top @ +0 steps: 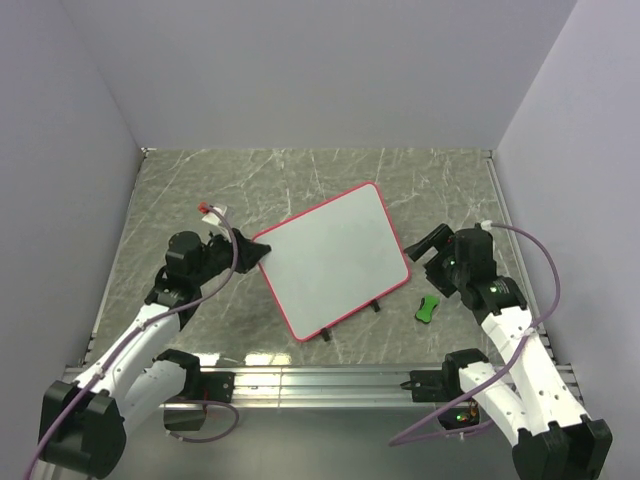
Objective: Erase the whiteboard
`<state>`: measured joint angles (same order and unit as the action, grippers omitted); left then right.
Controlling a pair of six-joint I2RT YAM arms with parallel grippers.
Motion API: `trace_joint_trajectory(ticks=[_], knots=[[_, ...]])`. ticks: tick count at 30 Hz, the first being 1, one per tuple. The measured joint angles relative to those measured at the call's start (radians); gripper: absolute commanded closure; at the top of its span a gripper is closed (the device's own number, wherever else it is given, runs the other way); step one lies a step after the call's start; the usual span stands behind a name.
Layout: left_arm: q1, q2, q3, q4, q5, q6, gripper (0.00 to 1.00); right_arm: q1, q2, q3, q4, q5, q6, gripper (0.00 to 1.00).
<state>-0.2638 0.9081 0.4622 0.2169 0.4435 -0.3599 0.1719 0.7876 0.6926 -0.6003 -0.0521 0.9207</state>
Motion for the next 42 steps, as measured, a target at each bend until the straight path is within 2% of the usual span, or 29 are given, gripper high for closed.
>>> trace_joint_trajectory(ticks=[3,7,11,13,15,16,20,24,28,32,34,37,38,40,42], knots=[[0.000,-0.036,0.000,-0.038,0.000,0.046,0.83,0.000,-0.011,-0.010,0.001,-0.005,-0.003,0.00],[-0.003,-0.069,0.000,-0.076,-0.007,0.095,0.79,0.000,-0.011,-0.024,-0.005,-0.014,-0.004,0.00],[-0.003,-0.066,0.000,-0.081,-0.017,0.121,0.72,0.000,-0.009,-0.025,-0.007,-0.017,-0.014,0.00],[-0.003,-0.066,0.000,-0.082,-0.025,0.130,0.65,0.000,-0.006,-0.025,-0.007,-0.016,-0.022,0.00],[-0.005,-0.067,-0.001,-0.084,-0.045,0.164,0.53,0.000,-0.002,-0.025,-0.008,-0.016,-0.028,0.00],[-0.005,-0.067,-0.003,-0.087,-0.077,0.200,0.50,0.000,-0.002,-0.025,-0.008,-0.016,-0.030,0.00],[0.008,-0.069,-0.018,-0.111,-0.207,0.320,0.49,-0.001,0.001,-0.025,-0.013,-0.016,-0.043,0.00],[0.015,-0.069,-0.034,-0.152,-0.285,0.378,0.49,-0.001,0.001,-0.025,-0.014,-0.016,-0.051,0.00],[0.016,-0.071,-0.038,-0.182,-0.313,0.402,0.52,-0.002,0.002,-0.025,-0.014,-0.016,-0.055,0.00],[0.017,-0.101,-0.048,-0.182,-0.308,0.407,0.60,-0.002,0.007,-0.025,-0.013,-0.016,-0.056,0.00],[0.017,-0.132,-0.056,-0.178,-0.293,0.401,0.59,-0.002,0.011,-0.025,-0.013,-0.017,-0.059,0.00],[0.018,-0.185,-0.062,-0.162,-0.272,0.366,0.45,-0.002,0.016,-0.025,-0.005,-0.021,-0.061,0.00],[0.018,-0.199,-0.062,-0.154,-0.274,0.340,0.36,-0.002,0.018,-0.025,0.000,-0.022,-0.063,0.00],[0.018,-0.221,-0.060,-0.146,-0.291,0.278,0.23,-0.002,0.020,-0.025,0.009,-0.024,-0.066,0.00],[0.023,-0.222,-0.046,-0.147,-0.307,0.209,0.17,-0.002,0.021,-0.025,0.012,-0.026,-0.068,0.00]])
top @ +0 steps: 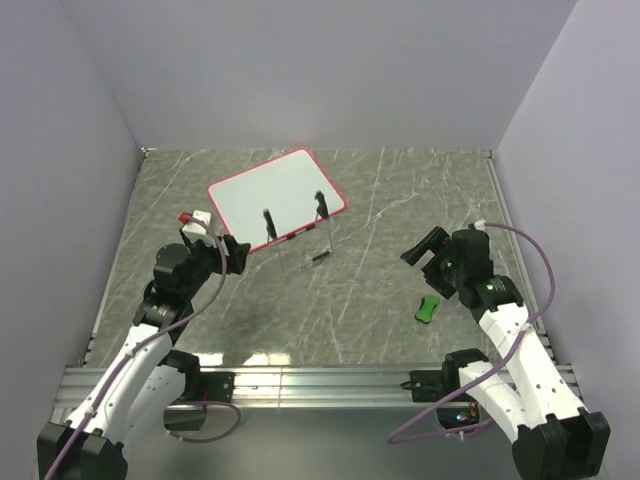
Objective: Erase the whiteboard
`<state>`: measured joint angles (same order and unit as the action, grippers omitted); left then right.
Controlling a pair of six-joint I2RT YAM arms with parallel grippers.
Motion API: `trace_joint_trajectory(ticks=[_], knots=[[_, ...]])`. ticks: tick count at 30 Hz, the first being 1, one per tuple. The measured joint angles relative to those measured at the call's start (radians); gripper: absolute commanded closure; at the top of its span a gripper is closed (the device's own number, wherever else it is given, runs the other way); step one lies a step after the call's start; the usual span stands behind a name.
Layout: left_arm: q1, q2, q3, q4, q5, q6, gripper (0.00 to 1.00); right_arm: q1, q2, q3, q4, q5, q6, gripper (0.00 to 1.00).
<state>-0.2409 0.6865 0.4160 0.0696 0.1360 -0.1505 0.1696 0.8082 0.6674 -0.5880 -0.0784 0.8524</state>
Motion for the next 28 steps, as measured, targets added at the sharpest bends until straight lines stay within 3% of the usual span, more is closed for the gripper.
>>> trace_joint_trajectory(ticks=[3,5,12,20,28], knots=[[0.022,0.058,0.059,-0.011,0.006,-0.108,0.13,0.000,0.000,0.000,0.000,-0.002,-0.006,0.00],[0.039,0.134,0.116,-0.015,0.039,-0.184,0.01,0.000,-0.002,0.000,0.000,-0.002,-0.010,0.00],[0.118,0.363,0.214,-0.038,0.233,-0.351,0.00,0.000,-0.051,0.000,-0.006,-0.002,-0.025,0.00],[0.119,0.305,0.257,-0.122,0.222,-0.384,0.00,0.000,-0.105,0.033,-0.026,-0.044,-0.073,0.00],[0.119,0.271,0.305,-0.209,0.103,-0.383,0.01,0.000,-0.180,0.127,0.072,-0.148,-0.092,0.00]])
